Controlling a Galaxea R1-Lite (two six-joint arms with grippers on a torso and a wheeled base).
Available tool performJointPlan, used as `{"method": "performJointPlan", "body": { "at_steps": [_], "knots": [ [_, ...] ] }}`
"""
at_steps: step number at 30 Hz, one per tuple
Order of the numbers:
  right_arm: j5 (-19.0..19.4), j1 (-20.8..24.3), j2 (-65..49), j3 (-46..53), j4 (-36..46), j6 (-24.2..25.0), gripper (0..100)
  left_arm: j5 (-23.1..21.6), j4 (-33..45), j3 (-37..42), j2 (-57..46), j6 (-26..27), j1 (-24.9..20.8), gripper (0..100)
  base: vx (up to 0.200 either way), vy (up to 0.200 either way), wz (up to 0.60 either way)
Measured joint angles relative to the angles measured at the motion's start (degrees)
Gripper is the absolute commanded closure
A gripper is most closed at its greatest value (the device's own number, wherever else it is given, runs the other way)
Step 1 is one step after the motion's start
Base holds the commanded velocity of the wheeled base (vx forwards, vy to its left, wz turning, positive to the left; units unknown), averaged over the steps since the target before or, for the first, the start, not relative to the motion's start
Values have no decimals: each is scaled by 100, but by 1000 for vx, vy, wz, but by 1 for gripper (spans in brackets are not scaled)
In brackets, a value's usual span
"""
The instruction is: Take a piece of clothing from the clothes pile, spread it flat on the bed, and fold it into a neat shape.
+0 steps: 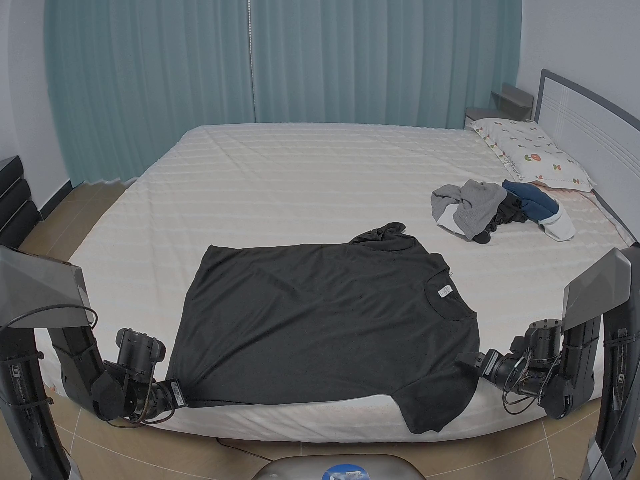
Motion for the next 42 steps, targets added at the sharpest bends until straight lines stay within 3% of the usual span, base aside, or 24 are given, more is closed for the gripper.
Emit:
{"method": "performJointPlan", "body": {
  "at_steps": [8, 24, 34, 35, 36, 42],
  "knots": [
    [-402, -1, 9, 89, 5, -279, 100, 0, -1, -5, 5, -1, 0, 100, 0, 0, 0],
    [-433, -301, -254, 929, -1, -1180, 100, -1, 16, 43, 0, 13, 0, 100, 0, 0, 0],
    [-430, -347, -182, 891, 5, -1207, 100, 0, 0, 41, 20, 11, 0, 100, 0, 0, 0],
    [-430, -347, -173, 877, 0, -1202, 100, 0, -11, 43, 24, 11, 0, 0, 0, 0, 0],
    [-430, -347, -171, 874, 2, -1201, 0, 0, -15, 43, 24, 11, 0, 0, 0, 0, 0],
    [-382, -345, -199, 835, 5, -1114, 0, -26, -22, 37, 27, -6, -4, 0, 0, 0, 0]
  ]
}}
